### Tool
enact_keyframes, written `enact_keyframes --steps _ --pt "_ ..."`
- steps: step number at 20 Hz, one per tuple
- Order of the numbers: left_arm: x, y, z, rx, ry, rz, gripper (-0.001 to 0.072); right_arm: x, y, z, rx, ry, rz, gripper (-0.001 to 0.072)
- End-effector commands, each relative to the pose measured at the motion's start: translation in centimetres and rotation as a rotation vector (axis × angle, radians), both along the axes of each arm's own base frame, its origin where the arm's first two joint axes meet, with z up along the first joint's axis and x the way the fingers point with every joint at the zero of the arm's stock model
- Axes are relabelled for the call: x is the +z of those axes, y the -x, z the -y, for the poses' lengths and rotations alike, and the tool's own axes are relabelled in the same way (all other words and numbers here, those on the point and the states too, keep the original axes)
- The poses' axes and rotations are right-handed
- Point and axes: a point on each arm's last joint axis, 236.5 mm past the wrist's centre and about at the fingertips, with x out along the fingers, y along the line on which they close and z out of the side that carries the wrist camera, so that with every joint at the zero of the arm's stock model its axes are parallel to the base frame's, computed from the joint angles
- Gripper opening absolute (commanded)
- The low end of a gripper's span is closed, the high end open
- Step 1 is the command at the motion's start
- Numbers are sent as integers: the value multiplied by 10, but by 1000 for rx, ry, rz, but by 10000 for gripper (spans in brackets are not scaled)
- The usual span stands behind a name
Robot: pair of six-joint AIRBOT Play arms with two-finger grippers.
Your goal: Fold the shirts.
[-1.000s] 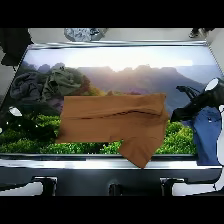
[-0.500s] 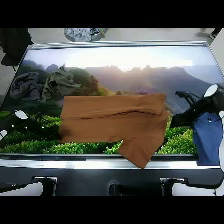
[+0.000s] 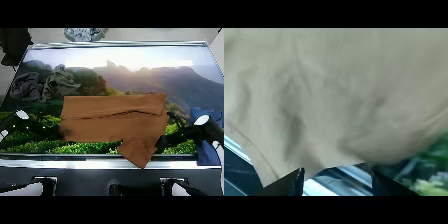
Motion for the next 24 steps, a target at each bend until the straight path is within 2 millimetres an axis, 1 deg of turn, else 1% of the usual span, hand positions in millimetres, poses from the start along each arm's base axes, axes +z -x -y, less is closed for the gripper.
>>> enact_keyframes --steps 1,4,6,8,9,10,13,14,15,16,17,19,20,21,22,24 --pt "0 1 -1 -8 -3 -2 38 -15 22 -19 -49 -49 -27 518" --pt "0 2 -1 -9 -3 -3 38 -22 12 -23 -117 -60 12 510" --pt "0 2 -1 -9 -3 -3 38 -28 11 -22 -143 -47 19 494" --pt "0 1 -1 -8 -3 -2 38 -31 10 -20 -161 -35 19 375" --pt "0 1 -1 -8 -4 -2 38 -32 9 -20 -163 -33 21 265" --pt "0 1 -1 -8 -4 -2 38 -32 9 -20 -162 -34 20 36" --pt "2 0 -1 -31 0 16 37 -28 9 -21 -101 -46 53 41" --pt "7 -5 0 -39 6 42 36 -22 6 -22 -71 -58 67 42" --pt "18 -11 2 -38 12 80 35 -11 0 -22 -41 -73 84 41" --pt "31 -20 2 -33 6 132 34 2 -9 -20 -20 -81 103 41" --pt "47 -29 1 -30 -5 191 33 19 -24 -17 -3 -80 143 41" --pt "73 -48 -4 -7 -31 273 32 54 -69 -3 -23 -37 266 40" --pt "83 -60 -7 16 -39 298 31 71 -94 6 -39 -7 335 39" --pt "90 -75 -9 26 -42 330 31 84 -114 12 -45 6 381 39" --pt "97 -92 -10 35 -35 359 31 93 -135 17 -49 6 411 39" --pt "106 -129 -12 65 -10 391 32 100 -176 25 -83 -13 443 40"
